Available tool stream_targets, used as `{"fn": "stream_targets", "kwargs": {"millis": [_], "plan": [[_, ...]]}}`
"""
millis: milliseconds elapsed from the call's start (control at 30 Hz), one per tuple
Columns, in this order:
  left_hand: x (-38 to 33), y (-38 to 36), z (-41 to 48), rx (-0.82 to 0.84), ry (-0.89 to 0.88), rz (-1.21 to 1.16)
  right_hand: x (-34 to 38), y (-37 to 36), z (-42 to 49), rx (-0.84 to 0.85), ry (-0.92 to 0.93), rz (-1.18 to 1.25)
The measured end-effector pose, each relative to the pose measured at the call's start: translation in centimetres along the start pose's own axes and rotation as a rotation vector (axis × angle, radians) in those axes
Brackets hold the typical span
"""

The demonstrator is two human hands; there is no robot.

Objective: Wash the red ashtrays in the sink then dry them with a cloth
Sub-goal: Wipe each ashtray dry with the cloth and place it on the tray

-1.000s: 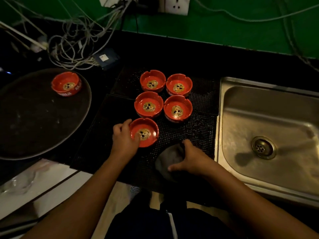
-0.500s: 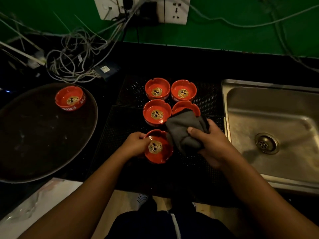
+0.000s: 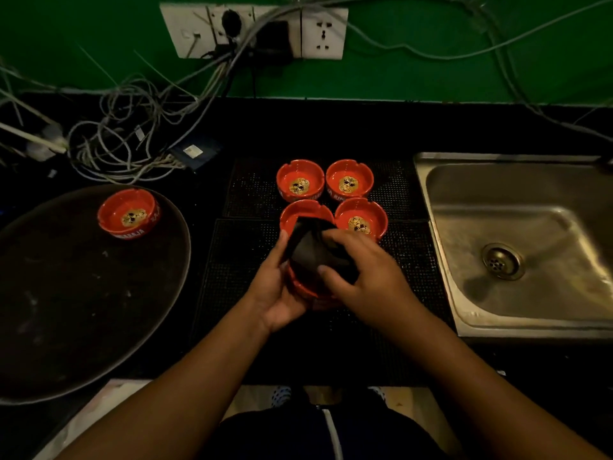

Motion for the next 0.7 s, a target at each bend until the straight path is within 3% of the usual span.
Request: {"fn": "stream_targets", "kwargs": {"millis": [200, 300, 567, 700], "plan": [[0.3, 0.3, 0.3, 0.098, 0.056, 0.008, 1.8, -1.3, 0.0, 0.251, -0.074, -0.108], [-0.8, -1.5, -0.3, 0.217, 0.076, 0.064, 2.3, -1.3, 0.4, 0.198, -0.119, 0.005], [-1.1, -2.4, 1.0, 0.201, 0.116, 0.153, 1.1, 1.3, 2.1, -0.054, -0.249, -0.357], [-1.1, -2.9, 1.1, 0.173, 0.109, 0.212, 0.9, 0.7, 2.9, -0.095, -0.309, -0.25]]}}
Point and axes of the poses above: each hand's wrist, its own z-axis towards the middle knuckle, its own y-axis out of the back of the hand, x = y × z, the point moved 7 cm from there along z, towards the middle knuckle, and after that the axes turned 10 degrees about z, right-handed, at the moved point
